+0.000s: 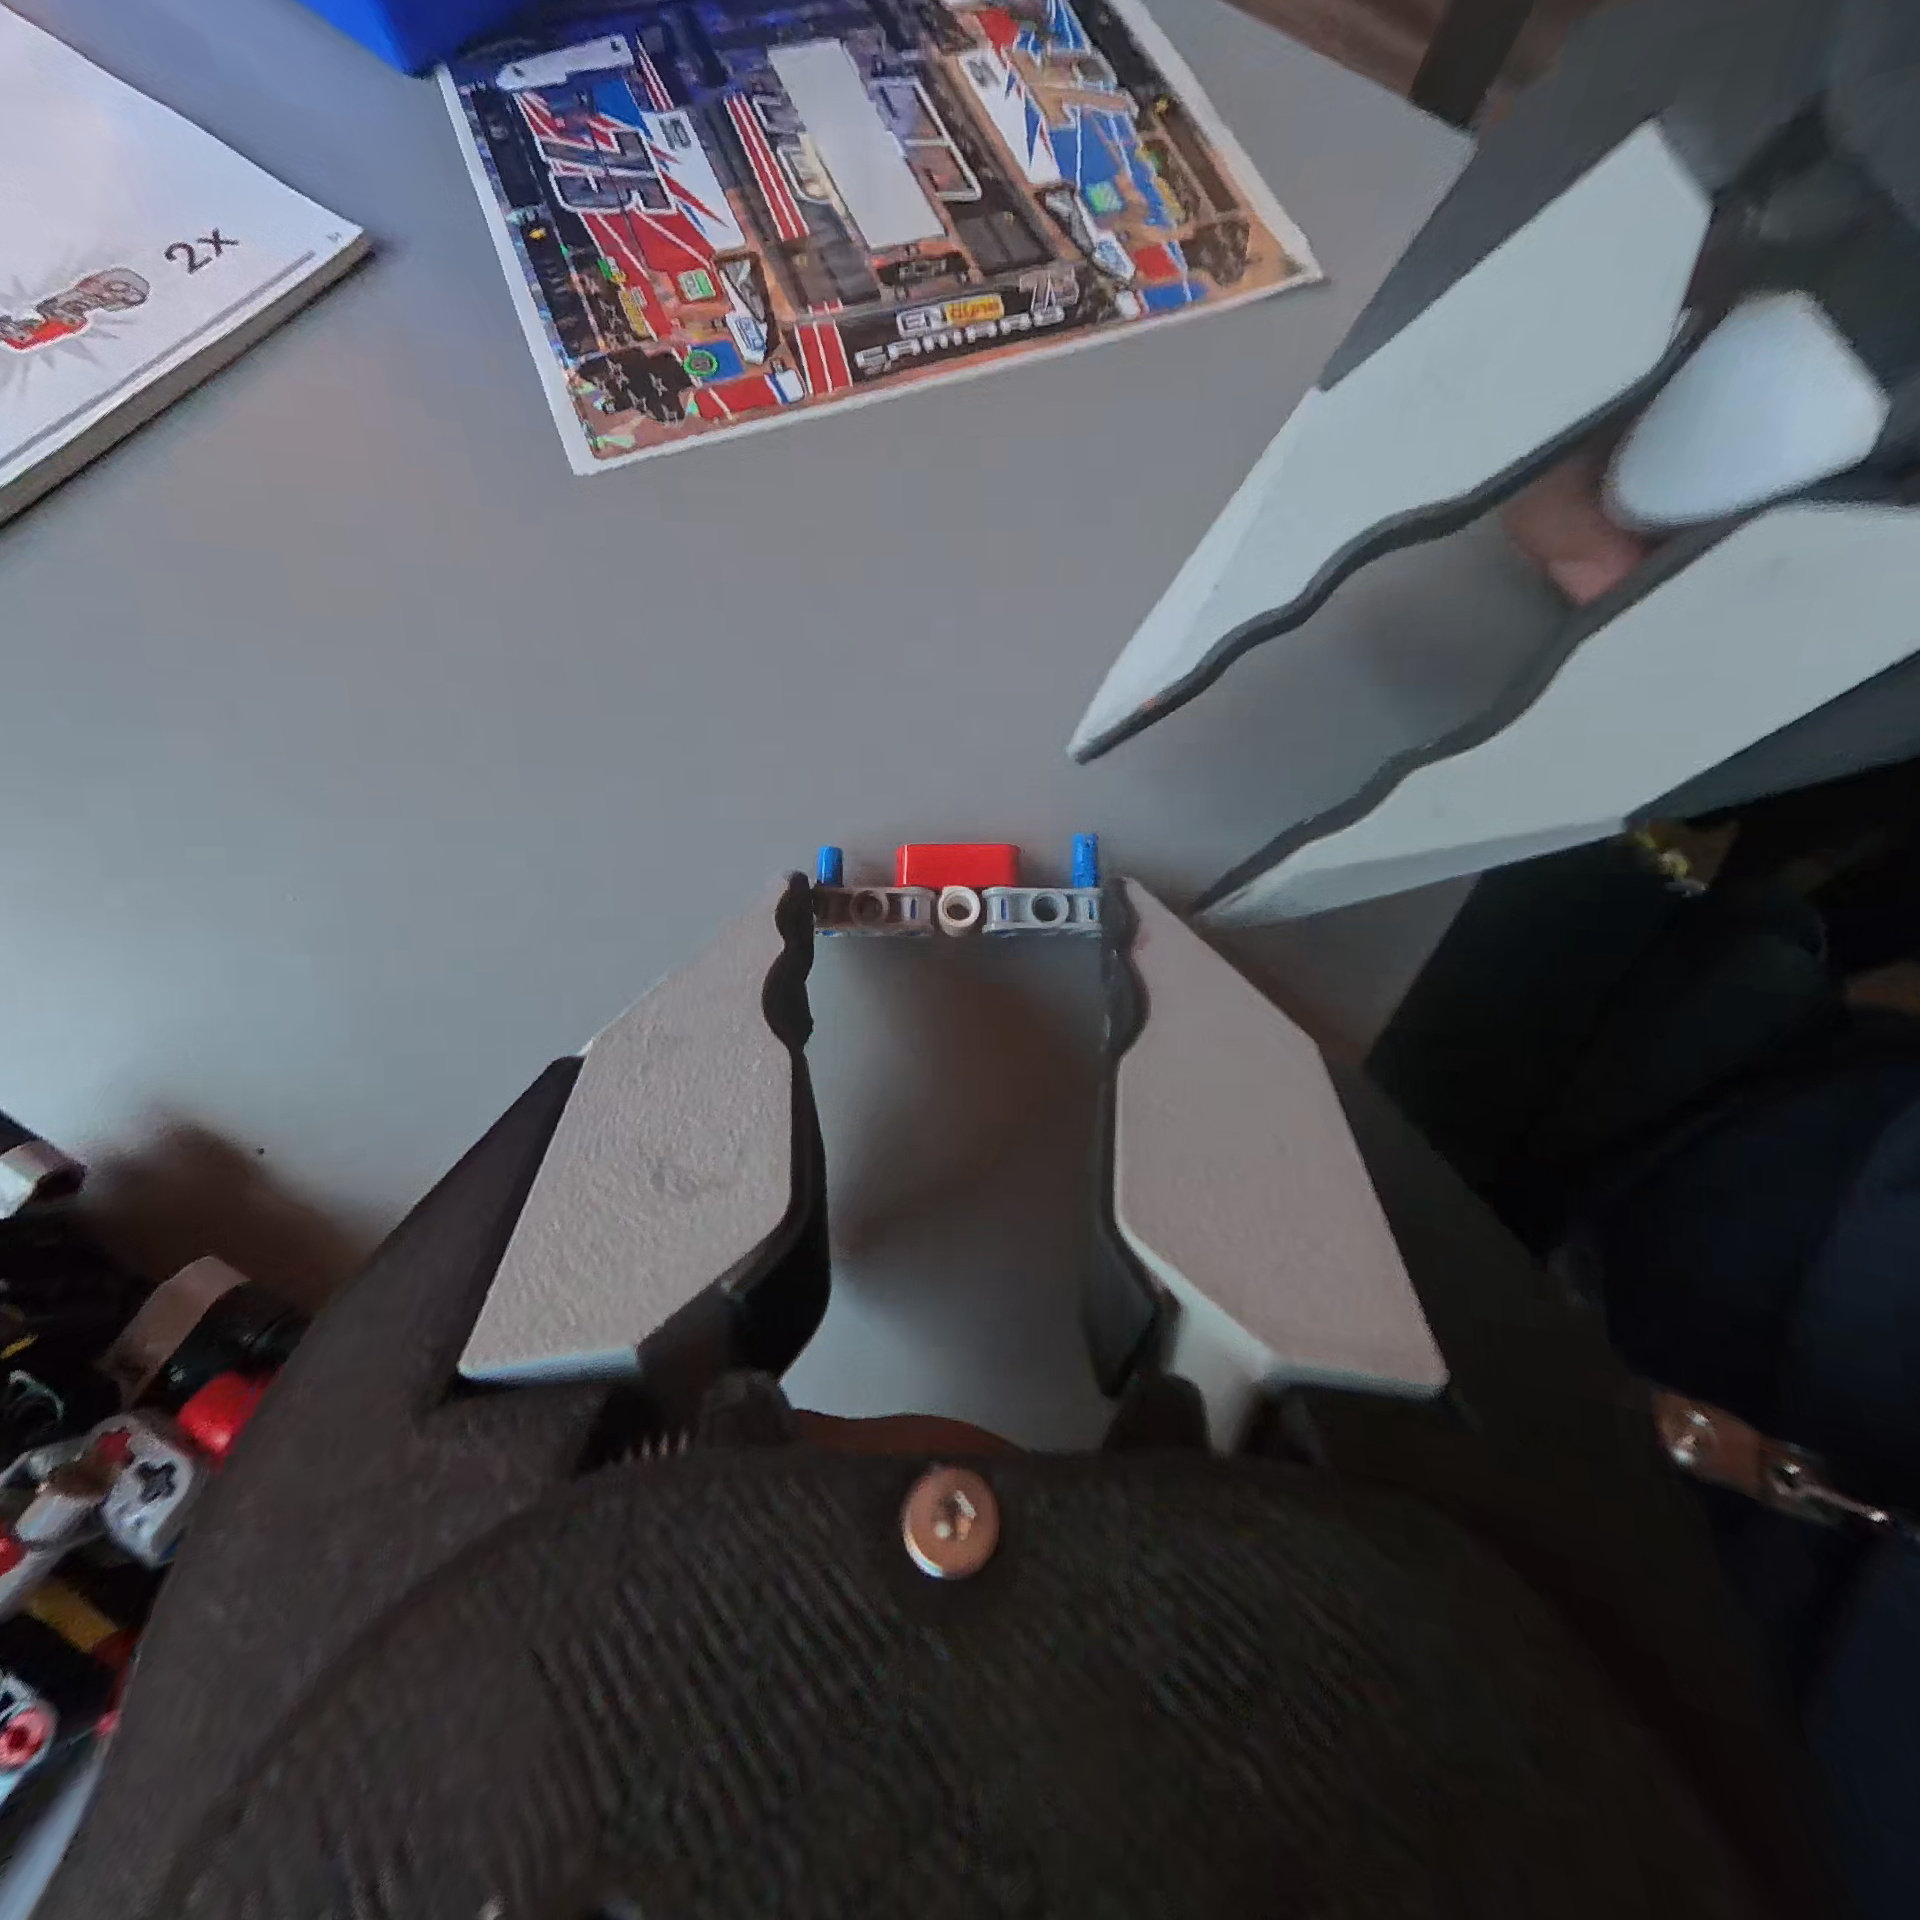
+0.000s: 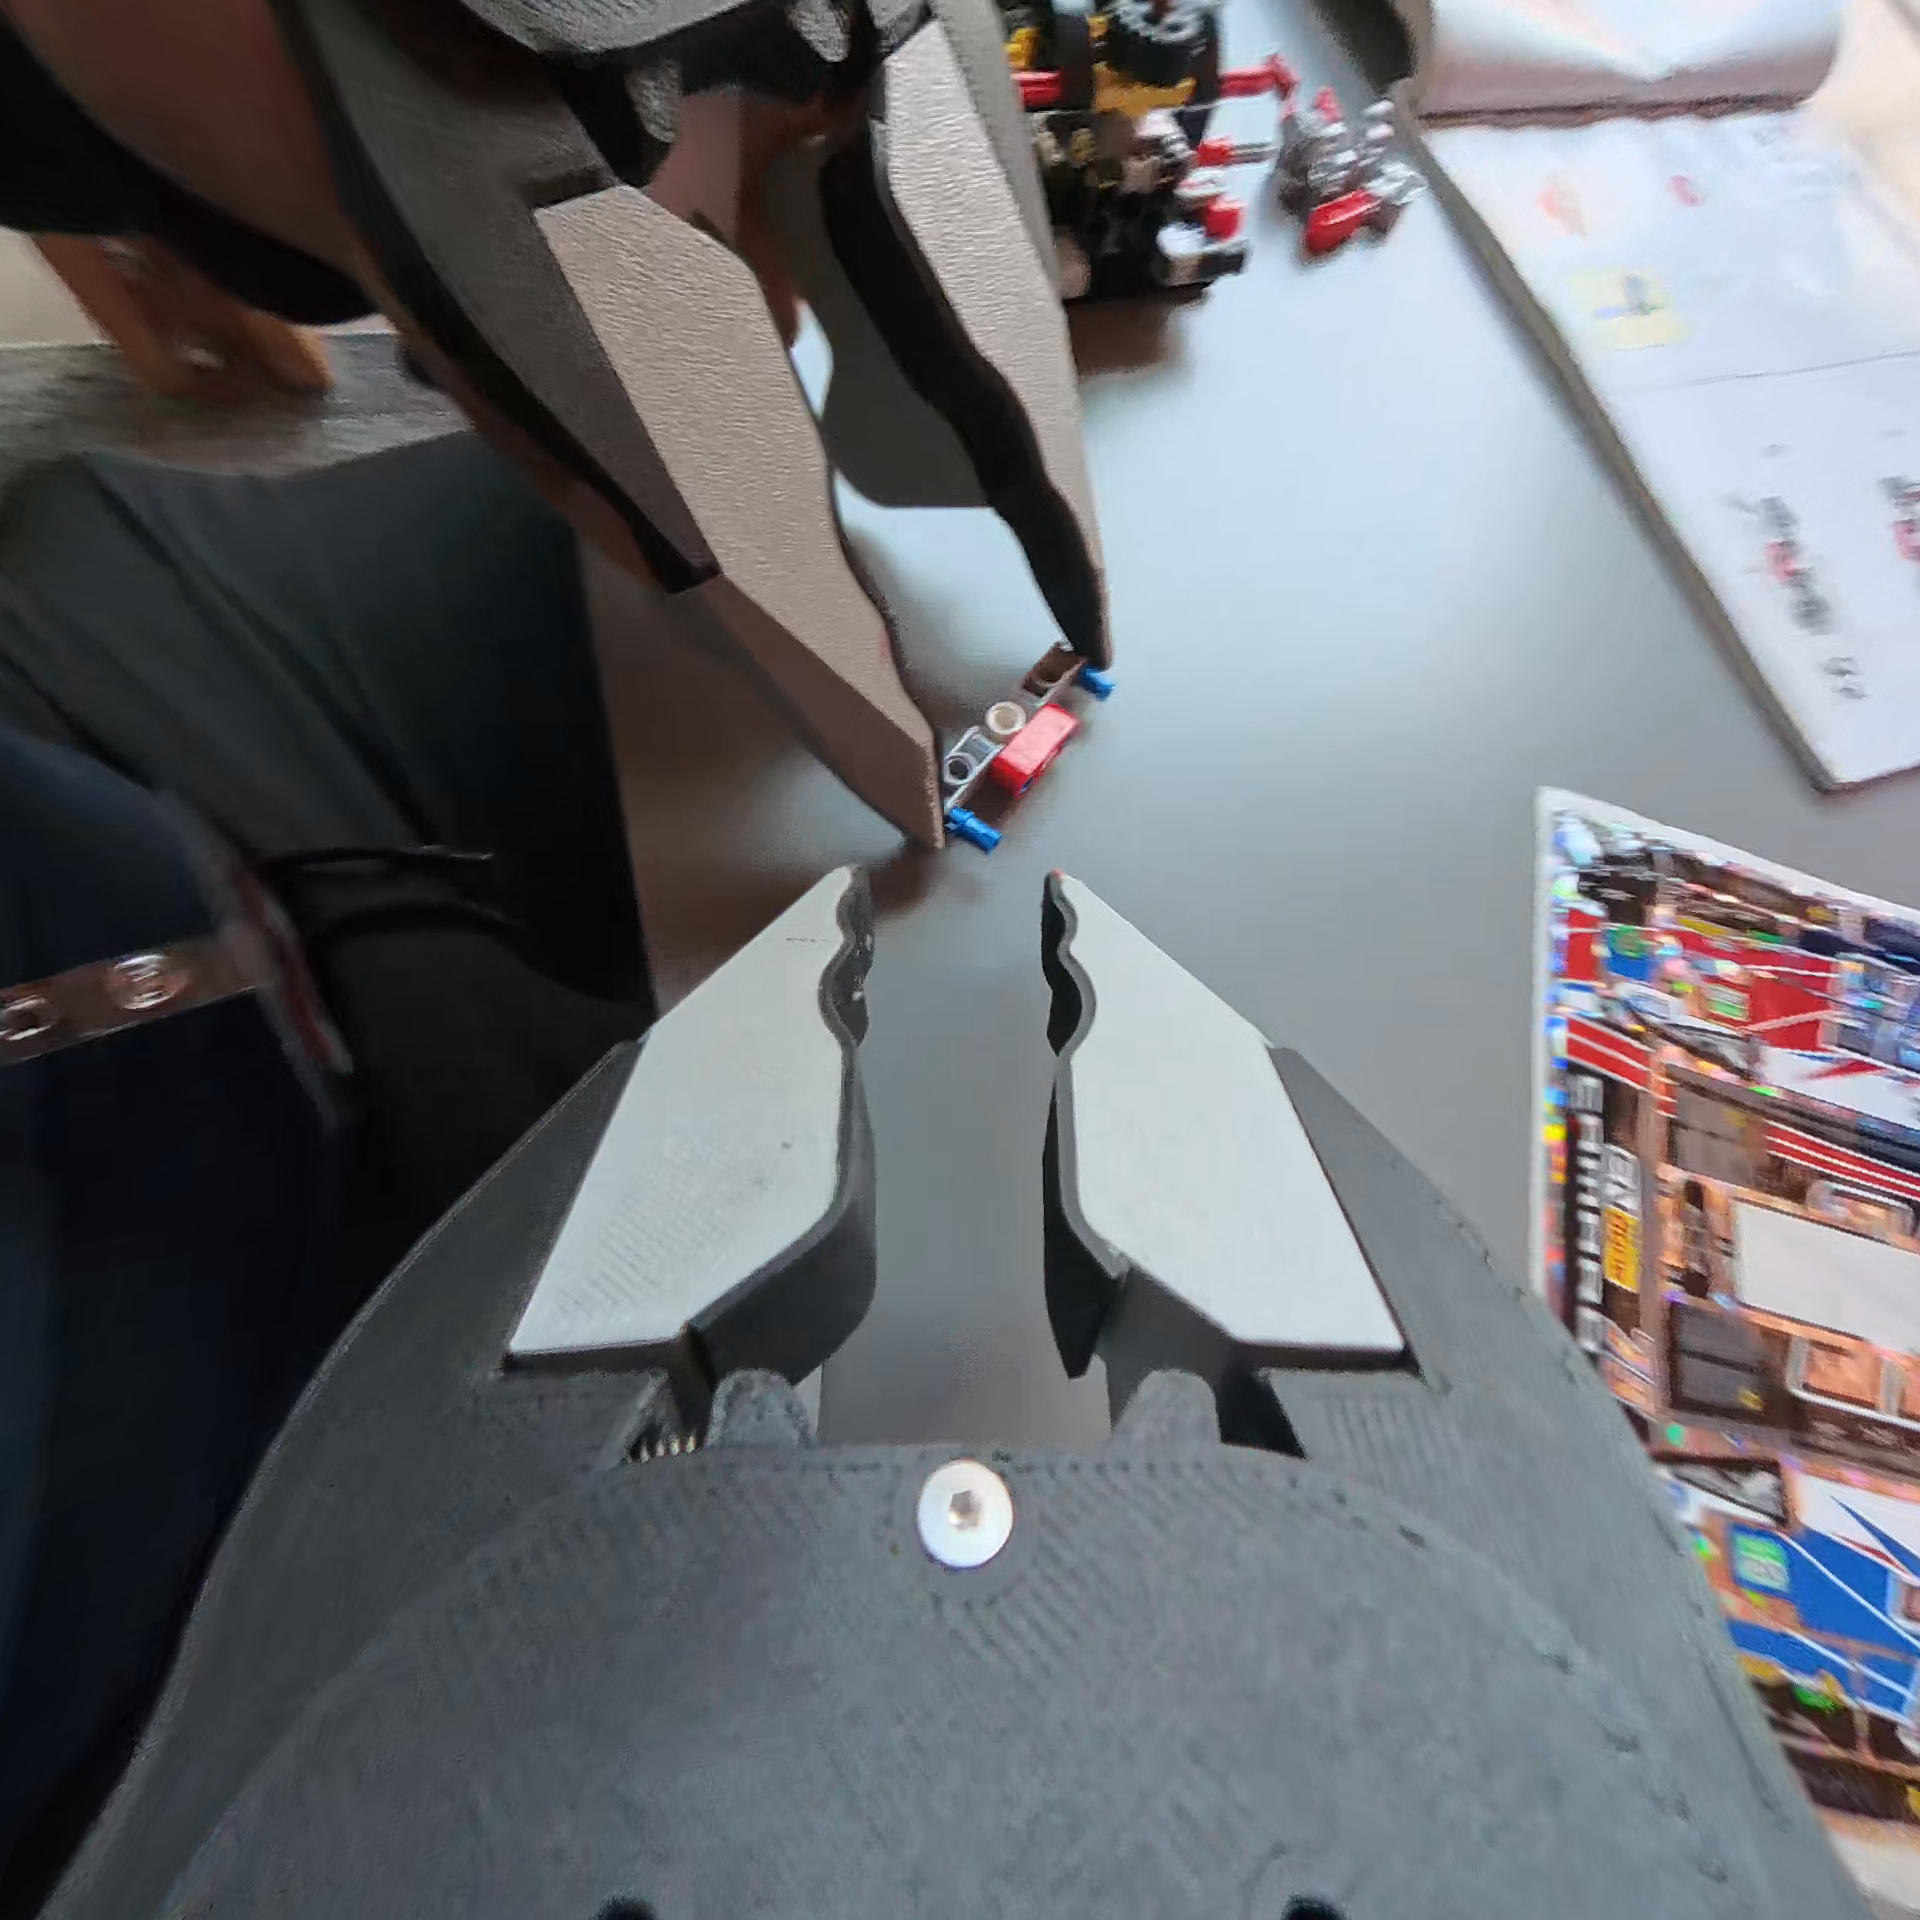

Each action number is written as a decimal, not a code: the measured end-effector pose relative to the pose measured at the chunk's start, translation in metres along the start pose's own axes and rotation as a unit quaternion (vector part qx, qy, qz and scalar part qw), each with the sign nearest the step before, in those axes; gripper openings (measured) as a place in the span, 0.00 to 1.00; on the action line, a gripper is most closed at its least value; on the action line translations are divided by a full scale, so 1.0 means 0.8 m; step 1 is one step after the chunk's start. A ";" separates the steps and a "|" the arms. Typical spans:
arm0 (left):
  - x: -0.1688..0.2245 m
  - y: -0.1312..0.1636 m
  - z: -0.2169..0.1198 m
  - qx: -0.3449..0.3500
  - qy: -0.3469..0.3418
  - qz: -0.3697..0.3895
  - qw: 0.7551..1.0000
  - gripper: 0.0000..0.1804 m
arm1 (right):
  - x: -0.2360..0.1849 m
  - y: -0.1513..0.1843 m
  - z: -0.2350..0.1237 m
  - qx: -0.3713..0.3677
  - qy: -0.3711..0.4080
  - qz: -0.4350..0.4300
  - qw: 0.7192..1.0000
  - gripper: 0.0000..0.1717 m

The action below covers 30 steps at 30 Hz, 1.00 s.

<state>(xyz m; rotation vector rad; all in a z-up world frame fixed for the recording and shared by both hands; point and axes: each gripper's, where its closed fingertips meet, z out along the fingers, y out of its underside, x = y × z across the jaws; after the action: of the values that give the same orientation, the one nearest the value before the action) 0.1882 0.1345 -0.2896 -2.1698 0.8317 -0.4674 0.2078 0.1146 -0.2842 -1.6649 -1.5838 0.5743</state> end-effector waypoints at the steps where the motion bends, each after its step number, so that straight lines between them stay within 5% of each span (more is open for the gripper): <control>1: 0.003 -0.005 0.000 0.009 0.012 -0.014 1.000 0.30 | 0.004 -0.003 0.000 0.006 0.017 -0.007 1.000 0.19; 6: 0.015 -0.035 -0.016 0.095 0.100 -0.132 0.982 0.30 | 0.018 -0.031 -0.016 0.082 0.085 -0.042 0.992 0.21; 13: 0.025 -0.081 -0.050 0.211 0.273 -0.317 0.884 0.30 | 0.029 -0.073 -0.052 0.177 0.145 -0.078 0.970 0.17; 19: 0.033 -0.092 -0.057 0.228 0.322 -0.356 0.847 0.30 | 0.030 -0.093 -0.065 0.209 0.164 -0.112 0.958 0.12; 30: 0.035 -0.092 -0.047 0.232 0.334 -0.383 0.830 0.30 | 0.032 -0.097 -0.065 0.218 0.163 -0.111 0.956 0.10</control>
<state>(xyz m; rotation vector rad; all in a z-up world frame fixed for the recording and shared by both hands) 0.2178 0.1329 -0.2079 -1.7789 0.0737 -1.7104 0.2009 0.1245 -0.1882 -1.1639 -1.2697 0.4612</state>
